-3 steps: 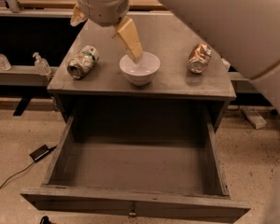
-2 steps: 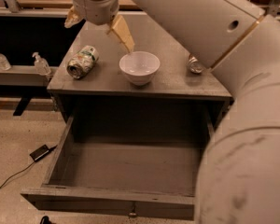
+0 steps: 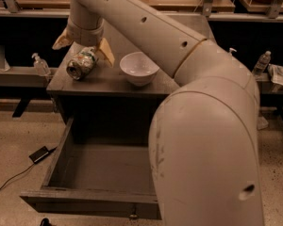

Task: Place 7up can into top drawer

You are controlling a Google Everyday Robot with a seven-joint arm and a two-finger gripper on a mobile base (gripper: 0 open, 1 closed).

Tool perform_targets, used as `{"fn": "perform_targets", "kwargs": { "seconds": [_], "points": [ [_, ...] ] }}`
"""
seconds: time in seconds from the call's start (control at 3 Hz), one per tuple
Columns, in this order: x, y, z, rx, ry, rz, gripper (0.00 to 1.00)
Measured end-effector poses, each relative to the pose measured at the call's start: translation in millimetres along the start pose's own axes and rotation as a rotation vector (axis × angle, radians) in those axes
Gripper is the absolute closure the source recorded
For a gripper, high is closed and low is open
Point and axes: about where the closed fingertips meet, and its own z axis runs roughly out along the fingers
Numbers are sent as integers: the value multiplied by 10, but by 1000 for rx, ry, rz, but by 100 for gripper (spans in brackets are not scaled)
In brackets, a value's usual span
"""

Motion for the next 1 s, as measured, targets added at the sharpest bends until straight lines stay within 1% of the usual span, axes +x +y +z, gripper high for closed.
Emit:
{"fn": "perform_targets", "kwargs": {
  "seconds": [0.33,0.67,1.0],
  "points": [
    [19,-96,349,-9,-1,-46,0],
    [112,-89,660,-47,12,-55,18],
    [139,-112,679,-54,20,-61,49]
  ]
}}
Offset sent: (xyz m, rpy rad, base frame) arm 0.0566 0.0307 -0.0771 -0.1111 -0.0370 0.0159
